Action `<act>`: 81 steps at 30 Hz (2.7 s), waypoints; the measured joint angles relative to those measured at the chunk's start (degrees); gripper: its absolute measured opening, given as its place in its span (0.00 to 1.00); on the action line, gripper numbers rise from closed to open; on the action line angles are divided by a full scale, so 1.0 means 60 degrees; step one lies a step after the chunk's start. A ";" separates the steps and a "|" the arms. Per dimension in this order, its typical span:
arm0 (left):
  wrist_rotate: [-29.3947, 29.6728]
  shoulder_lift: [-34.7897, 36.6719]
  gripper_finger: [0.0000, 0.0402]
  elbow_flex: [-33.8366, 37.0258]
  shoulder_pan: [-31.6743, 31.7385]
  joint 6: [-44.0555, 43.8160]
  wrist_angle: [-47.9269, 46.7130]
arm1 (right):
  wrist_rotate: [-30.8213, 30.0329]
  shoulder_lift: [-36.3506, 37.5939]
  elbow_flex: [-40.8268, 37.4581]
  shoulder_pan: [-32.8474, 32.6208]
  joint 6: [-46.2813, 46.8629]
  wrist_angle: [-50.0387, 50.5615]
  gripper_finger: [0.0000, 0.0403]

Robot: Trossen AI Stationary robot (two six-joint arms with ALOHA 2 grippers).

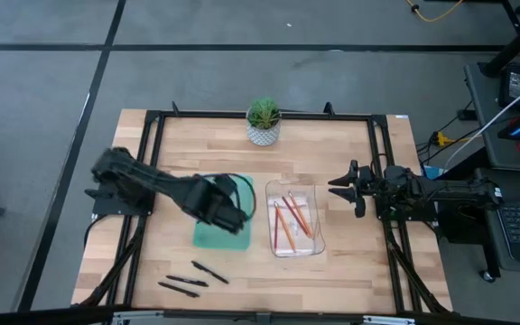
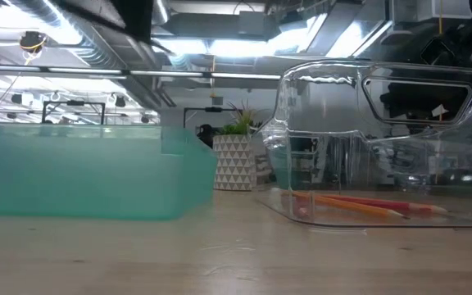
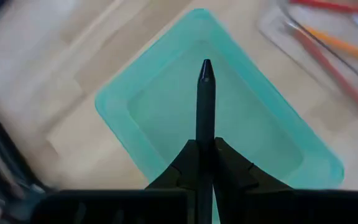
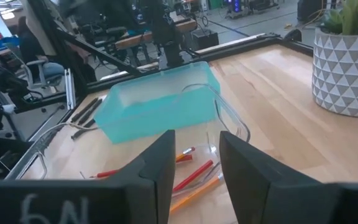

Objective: Sort pens & pencils
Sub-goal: Put the black pen into the blue bin

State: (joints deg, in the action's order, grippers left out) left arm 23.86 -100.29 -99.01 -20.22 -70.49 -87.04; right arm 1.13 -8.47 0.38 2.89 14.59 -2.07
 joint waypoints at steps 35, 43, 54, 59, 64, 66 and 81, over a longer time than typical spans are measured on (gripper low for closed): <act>-0.1010 0.1221 0.30 0.6726 0.1617 -0.1725 0.7498 | -0.0001 -0.0004 0.0004 -0.0002 0.0058 0.0091 0.31; -0.1413 0.1254 0.32 0.6479 0.1617 -0.1493 0.7502 | -0.0001 -0.0007 0.0004 -0.0002 0.0062 0.0111 0.31; -0.1619 0.2037 0.32 0.4499 0.1332 0.0721 0.7438 | 0.0002 0.0035 0.0004 0.0001 -0.0109 0.0045 0.31; -0.1433 0.2070 0.32 0.3640 0.0714 0.1602 0.7331 | -0.0013 0.0389 0.0007 -0.0002 -0.1398 -0.0118 0.31; -0.1396 0.2070 0.32 0.3291 0.0003 0.3147 0.7333 | -0.0012 0.0722 0.0007 -0.0002 -0.1909 0.0141 0.31; -0.1396 0.2066 0.33 0.3284 -0.0347 0.3745 0.7336 | -0.0011 0.0786 0.0007 -0.0002 -0.1907 0.0096 0.31; -0.0744 0.1208 0.33 0.3265 -0.2889 0.4024 0.7884 | -0.0009 0.0812 0.0007 0.0001 -0.1698 0.0132 0.31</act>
State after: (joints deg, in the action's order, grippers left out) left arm 19.40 -93.05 -79.42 -37.56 -46.35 -39.74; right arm 1.08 -3.60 0.43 2.90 4.40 -1.28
